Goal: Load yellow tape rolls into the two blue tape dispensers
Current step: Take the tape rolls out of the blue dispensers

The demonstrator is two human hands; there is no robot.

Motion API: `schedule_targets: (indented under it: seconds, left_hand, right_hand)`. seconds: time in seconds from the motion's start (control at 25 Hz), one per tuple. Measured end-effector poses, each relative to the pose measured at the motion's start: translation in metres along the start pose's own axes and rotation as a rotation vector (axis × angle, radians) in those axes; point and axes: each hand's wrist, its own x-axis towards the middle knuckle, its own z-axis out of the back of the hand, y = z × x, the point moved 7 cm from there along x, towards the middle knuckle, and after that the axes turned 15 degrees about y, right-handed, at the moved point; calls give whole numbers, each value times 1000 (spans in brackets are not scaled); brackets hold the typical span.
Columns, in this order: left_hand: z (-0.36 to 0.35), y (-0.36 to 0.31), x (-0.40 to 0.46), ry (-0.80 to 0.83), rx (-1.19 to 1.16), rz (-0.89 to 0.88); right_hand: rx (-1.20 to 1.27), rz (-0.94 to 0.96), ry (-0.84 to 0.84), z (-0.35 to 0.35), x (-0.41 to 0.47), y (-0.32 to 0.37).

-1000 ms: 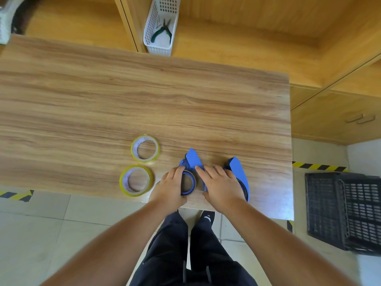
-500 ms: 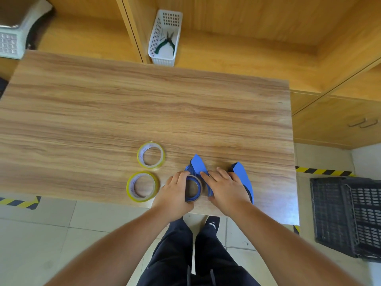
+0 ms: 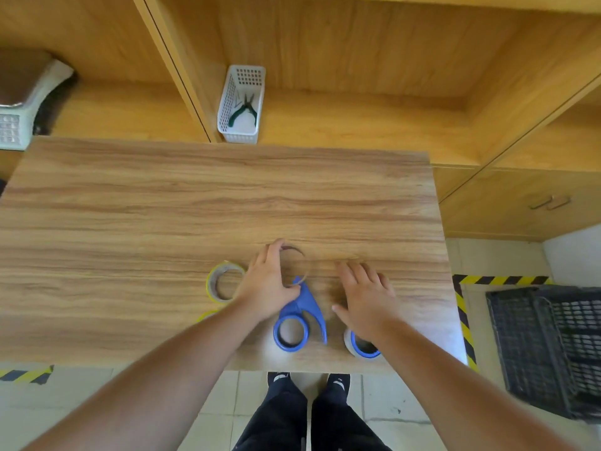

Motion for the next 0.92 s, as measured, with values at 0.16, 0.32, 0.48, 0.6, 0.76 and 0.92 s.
schedule_targets:
  seconds: [0.16,0.32,0.48,0.6,0.76,0.92]
  left_hand:
    - [4,-12,52,20,-21,32]
    - [-5,-9,87,55,41,66]
    - [-13,7,111,75,44,99]
    - [-15,17,121,73,22,120]
    - [-15,21,123,75,12,119]
    - [-12,-1,97,30,162,75]
  right_hand:
    - [60,-55,-44,14,7,-22]
    - [112,-101,-41,12,7,-41]
    - [160,-147,-43,3,4,-59]
    - [213,-155,-38,-5,1,-67]
    - [241,-149,-10,-10,-4,-68]
    - [252,-119,5,-13,-12,-68]
